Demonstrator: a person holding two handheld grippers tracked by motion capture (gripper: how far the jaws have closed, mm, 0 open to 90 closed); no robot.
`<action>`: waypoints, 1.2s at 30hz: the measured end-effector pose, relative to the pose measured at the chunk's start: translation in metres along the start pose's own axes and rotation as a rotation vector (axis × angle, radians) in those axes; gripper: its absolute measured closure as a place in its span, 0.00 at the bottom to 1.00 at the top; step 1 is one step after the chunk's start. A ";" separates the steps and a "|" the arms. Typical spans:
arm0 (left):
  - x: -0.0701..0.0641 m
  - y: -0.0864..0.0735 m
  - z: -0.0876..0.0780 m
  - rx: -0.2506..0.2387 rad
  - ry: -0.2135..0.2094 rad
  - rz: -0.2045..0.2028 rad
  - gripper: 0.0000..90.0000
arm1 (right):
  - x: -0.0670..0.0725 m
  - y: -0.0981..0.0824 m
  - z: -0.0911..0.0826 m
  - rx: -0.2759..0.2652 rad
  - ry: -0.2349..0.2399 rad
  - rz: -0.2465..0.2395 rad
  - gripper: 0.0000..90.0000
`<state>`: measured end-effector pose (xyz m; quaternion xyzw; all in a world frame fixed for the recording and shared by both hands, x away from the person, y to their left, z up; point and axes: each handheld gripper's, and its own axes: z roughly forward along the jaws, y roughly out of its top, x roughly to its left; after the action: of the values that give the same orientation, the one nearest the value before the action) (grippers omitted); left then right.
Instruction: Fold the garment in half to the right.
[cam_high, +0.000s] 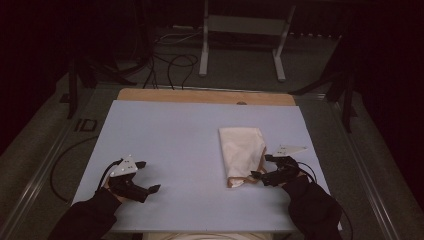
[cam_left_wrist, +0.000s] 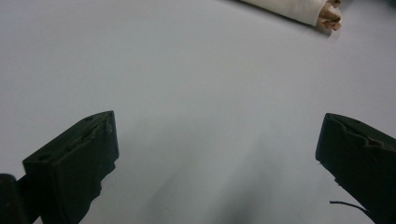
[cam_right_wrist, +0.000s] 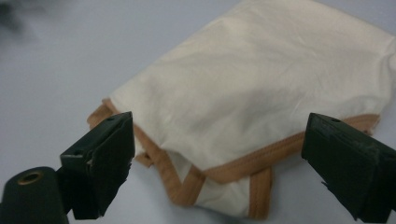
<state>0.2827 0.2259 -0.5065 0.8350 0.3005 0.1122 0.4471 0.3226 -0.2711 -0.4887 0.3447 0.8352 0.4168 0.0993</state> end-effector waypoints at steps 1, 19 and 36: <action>0.000 0.000 0.000 0.000 0.000 0.001 0.00 | 0.001 -0.002 -0.001 -0.002 0.003 -0.002 0.11; 0.000 0.000 -0.002 -0.004 0.006 0.005 0.00 | 0.010 -0.043 -0.003 0.003 -0.015 -0.049 0.11; 0.002 -0.001 -0.004 -0.004 0.017 -0.004 0.00 | 0.005 -0.053 -0.019 -0.037 -0.078 0.016 0.11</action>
<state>0.2816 0.2304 -0.5052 0.8324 0.3057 0.1191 0.4466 0.2843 -0.3013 -0.5164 0.3656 0.8200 0.4193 0.1347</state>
